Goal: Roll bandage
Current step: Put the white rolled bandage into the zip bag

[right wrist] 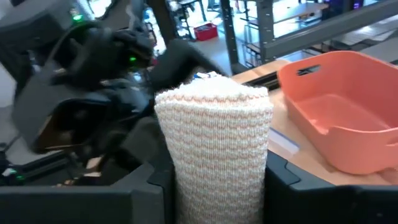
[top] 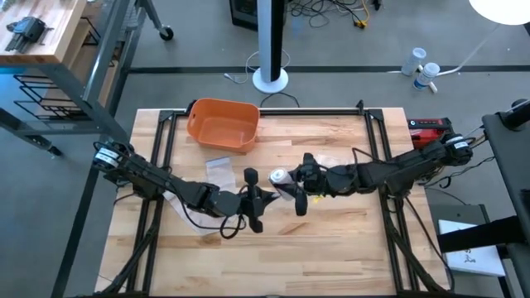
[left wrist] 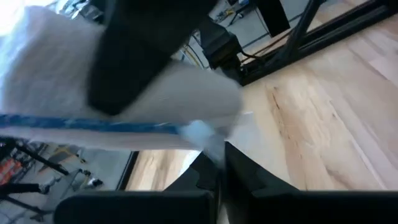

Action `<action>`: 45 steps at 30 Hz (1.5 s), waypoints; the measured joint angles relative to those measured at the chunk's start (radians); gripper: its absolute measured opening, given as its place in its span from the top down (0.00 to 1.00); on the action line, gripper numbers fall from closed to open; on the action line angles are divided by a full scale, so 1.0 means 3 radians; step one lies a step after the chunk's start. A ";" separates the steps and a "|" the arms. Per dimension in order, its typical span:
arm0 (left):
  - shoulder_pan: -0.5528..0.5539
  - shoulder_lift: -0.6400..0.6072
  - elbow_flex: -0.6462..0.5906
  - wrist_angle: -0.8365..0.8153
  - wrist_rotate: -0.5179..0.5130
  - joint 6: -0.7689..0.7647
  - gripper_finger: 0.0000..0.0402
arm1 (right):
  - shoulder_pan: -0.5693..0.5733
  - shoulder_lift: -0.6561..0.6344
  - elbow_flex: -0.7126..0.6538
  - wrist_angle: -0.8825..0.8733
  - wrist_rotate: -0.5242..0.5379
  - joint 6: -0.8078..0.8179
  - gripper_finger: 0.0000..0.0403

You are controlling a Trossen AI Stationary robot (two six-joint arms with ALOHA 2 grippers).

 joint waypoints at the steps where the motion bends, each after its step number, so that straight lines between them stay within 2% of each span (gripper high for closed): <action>1: 0.0000 0.0000 -0.0001 0.0000 -0.0008 -0.0045 1.00 | 0.0024 0.0004 -0.0002 0.0020 0.0002 0.0014 0.68; 10: 0.0005 0.0000 -0.0008 -0.0018 -0.0081 -0.0495 1.00 | 0.0157 0.0026 -0.0029 0.0201 0.0120 -0.0014 0.68; 15: 0.0002 0.0000 -0.0007 -0.0029 0.0279 -0.0580 1.00 | 0.0171 0.0033 -0.0087 0.0177 0.0164 -0.0147 0.68; 17: -0.0001 0.0000 -0.0008 -0.0024 0.0318 -0.0648 0.99 | 0.0168 0.0033 -0.0094 0.0169 0.0168 -0.0169 0.69; 29: 0.0010 0.0000 -0.0008 0.0016 0.0367 -0.0948 0.75 | 0.0167 0.0032 -0.0094 0.0126 0.0189 -0.0236 0.68; 35: 0.0043 0.0000 -0.0008 0.0034 0.0367 -0.1386 0.67 | 0.0167 0.0032 -0.0094 0.0105 0.0189 -0.0270 0.68; 40: 0.0046 0.0000 -0.0010 0.0101 0.0358 -0.1692 0.67 | 0.0176 0.0031 -0.0094 0.0097 0.0163 -0.0370 0.67; 45: 0.0047 0.0001 -0.0011 0.0121 0.0357 -0.1833 0.72 | 0.0197 0.0028 -0.0094 0.0075 0.0046 -0.0484 0.69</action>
